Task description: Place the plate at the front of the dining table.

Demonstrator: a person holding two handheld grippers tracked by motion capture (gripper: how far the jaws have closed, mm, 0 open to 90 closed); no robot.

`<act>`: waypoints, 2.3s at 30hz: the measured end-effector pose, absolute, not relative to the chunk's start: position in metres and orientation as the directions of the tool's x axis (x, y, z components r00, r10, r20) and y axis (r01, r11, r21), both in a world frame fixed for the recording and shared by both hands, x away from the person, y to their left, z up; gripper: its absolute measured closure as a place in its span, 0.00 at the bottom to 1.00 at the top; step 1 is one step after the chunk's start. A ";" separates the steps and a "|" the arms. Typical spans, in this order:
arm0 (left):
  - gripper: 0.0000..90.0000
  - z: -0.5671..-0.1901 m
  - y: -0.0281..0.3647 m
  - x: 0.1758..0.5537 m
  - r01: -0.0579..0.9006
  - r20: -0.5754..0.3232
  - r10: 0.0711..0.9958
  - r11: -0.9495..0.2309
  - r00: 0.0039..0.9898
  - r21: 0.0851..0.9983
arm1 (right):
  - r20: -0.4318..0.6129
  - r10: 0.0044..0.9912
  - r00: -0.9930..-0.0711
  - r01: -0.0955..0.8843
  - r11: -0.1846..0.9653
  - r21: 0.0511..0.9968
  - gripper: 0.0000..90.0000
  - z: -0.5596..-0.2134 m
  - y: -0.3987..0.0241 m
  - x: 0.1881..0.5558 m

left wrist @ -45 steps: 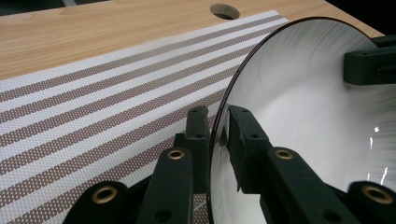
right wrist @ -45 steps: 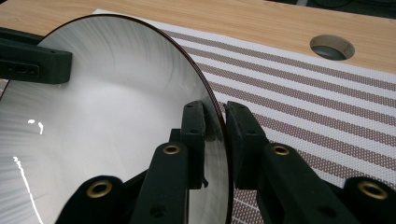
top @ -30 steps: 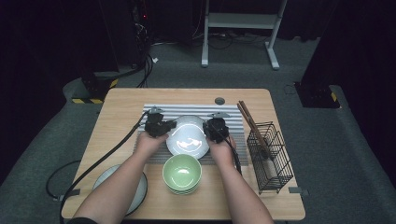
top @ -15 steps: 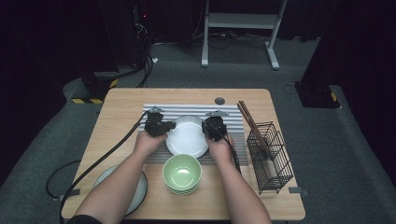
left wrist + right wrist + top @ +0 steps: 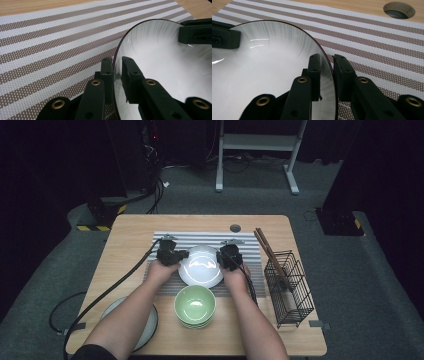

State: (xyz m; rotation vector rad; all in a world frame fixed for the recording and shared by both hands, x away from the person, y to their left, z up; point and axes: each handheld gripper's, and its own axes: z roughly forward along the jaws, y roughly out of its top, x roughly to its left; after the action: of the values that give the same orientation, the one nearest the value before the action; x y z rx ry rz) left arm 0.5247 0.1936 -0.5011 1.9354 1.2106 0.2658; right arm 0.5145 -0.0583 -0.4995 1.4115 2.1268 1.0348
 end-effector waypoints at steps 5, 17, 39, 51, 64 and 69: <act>0.88 -0.505 0.194 0.528 0.664 -0.234 0.825 -0.211 0.515 0.718 | 0.082 0.907 -0.412 0.628 0.218 0.747 0.85 -0.503 -0.058 0.516; 0.84 -0.502 0.196 0.528 0.660 -0.217 0.837 -0.208 0.502 0.722 | 0.049 0.913 -0.405 0.624 0.237 0.744 0.77 -0.501 -0.055 0.516; 0.52 -0.478 0.200 0.502 0.593 -0.108 0.843 -0.275 0.528 0.756 | -0.018 0.918 -0.395 0.523 0.241 0.818 0.59 -0.477 -0.069 0.464; 0.44 -0.478 0.206 0.487 0.603 -0.117 0.836 -0.282 0.536 0.746 | -0.012 0.924 -0.382 0.501 0.218 0.837 0.49 -0.476 -0.078 0.438; 0.38 -0.476 0.211 0.473 0.626 -0.138 0.830 -0.288 0.541 0.725 | -0.016 0.927 -0.376 0.489 0.213 0.846 0.48 -0.475 -0.087 0.408; 0.38 -0.477 0.215 0.467 0.622 -0.125 0.829 -0.301 0.545 0.723 | -0.044 0.921 -0.388 0.469 0.238 0.850 0.50 -0.477 -0.090 0.395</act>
State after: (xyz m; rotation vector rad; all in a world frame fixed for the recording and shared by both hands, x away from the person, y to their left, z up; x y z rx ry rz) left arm 0.4666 0.2146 -0.4765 2.0329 1.1680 0.3514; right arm 0.3948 -0.0896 -0.4768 1.2674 1.9605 1.0570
